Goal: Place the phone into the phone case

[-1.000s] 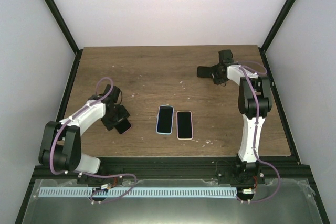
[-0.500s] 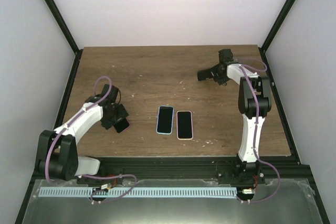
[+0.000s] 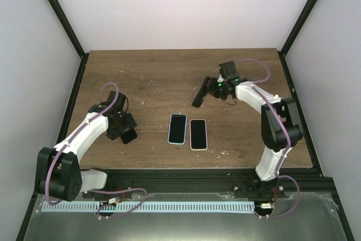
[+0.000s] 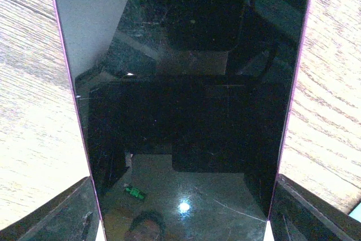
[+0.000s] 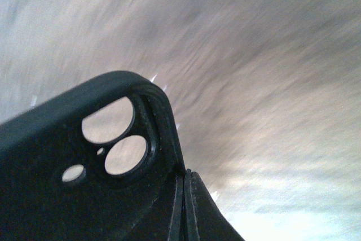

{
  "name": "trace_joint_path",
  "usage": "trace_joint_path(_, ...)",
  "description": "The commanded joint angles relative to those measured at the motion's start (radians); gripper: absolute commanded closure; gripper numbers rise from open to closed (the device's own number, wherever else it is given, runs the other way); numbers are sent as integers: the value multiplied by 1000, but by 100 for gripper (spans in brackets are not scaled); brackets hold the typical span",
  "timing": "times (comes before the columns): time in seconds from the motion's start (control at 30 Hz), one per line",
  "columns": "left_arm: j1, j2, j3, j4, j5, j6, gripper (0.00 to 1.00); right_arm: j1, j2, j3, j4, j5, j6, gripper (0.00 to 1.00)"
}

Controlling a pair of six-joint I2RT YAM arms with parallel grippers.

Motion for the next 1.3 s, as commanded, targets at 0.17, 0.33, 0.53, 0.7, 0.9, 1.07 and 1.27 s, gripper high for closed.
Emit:
trace_joint_path(0.17,-3,-49,42,-45,-48,17,32,349,-25,-44,51,-167,29,99)
trace_joint_path(0.33,-4,-62,39,-54,-49,17,33,476,78,36,37,-170,56,99)
trace_joint_path(0.53,-4,-71,33,-52,-41,11,34,543,155,87,44,-169,95,99)
trace_joint_path(0.7,-4,-67,41,-51,-40,9,34,553,191,102,24,-172,119,99)
trace_joint_path(0.9,-4,-61,43,-40,-19,25,35,553,199,108,16,-163,123,89)
trace_joint_path(1.07,-4,-60,42,-31,3,49,36,552,177,108,21,-154,114,79)
trace_joint_path(1.27,-21,-73,58,-16,25,111,37,541,93,78,18,-110,70,56)
